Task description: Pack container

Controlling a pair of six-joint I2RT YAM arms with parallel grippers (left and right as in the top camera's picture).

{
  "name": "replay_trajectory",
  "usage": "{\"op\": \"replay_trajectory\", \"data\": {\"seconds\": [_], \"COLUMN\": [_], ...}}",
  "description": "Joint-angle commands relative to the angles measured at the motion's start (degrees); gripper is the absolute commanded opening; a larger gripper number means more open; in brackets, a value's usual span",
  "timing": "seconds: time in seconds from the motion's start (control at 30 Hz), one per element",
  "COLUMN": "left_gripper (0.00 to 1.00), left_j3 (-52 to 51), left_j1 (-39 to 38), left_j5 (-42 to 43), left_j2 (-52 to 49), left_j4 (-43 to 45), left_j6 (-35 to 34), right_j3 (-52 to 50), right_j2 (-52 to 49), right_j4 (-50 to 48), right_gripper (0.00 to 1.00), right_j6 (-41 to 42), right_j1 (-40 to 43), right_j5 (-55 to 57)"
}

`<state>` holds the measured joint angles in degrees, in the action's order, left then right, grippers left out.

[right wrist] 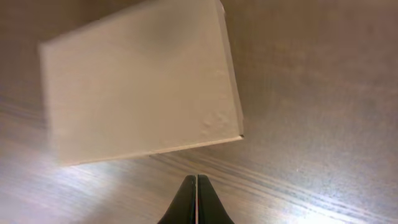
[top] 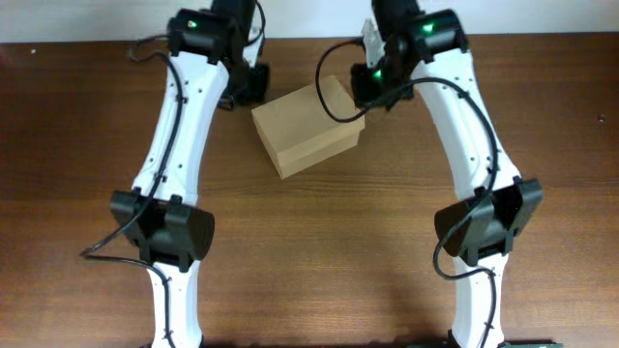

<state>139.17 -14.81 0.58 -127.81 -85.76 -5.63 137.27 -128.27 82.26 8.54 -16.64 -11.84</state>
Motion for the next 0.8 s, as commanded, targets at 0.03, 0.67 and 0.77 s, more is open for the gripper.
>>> {"op": "replay_trajectory", "data": {"seconds": [0.03, 0.67, 0.77], "left_gripper": [0.05, 0.06, 0.06], "left_j3": [-6.38, -12.07, -12.07], "left_j1": [0.20, 1.03, 1.40], "left_j5": [0.63, -1.95, -1.95], "left_j2": [1.62, 1.40, 1.40], "left_j4": [2.14, 6.03, 6.93], "left_j6": [-0.68, -0.70, -0.70], "right_j3": [-6.40, -10.54, -10.54], "right_j2": [0.33, -1.25, -2.36], "right_j4": [-3.26, -12.52, -12.52], "right_gripper": [0.04, 0.04, 0.04], "right_j6": [-1.07, -2.32, -2.32], "right_j1": [-0.24, 5.09, 5.95], "right_j5": [0.79, 2.43, 2.40]}}
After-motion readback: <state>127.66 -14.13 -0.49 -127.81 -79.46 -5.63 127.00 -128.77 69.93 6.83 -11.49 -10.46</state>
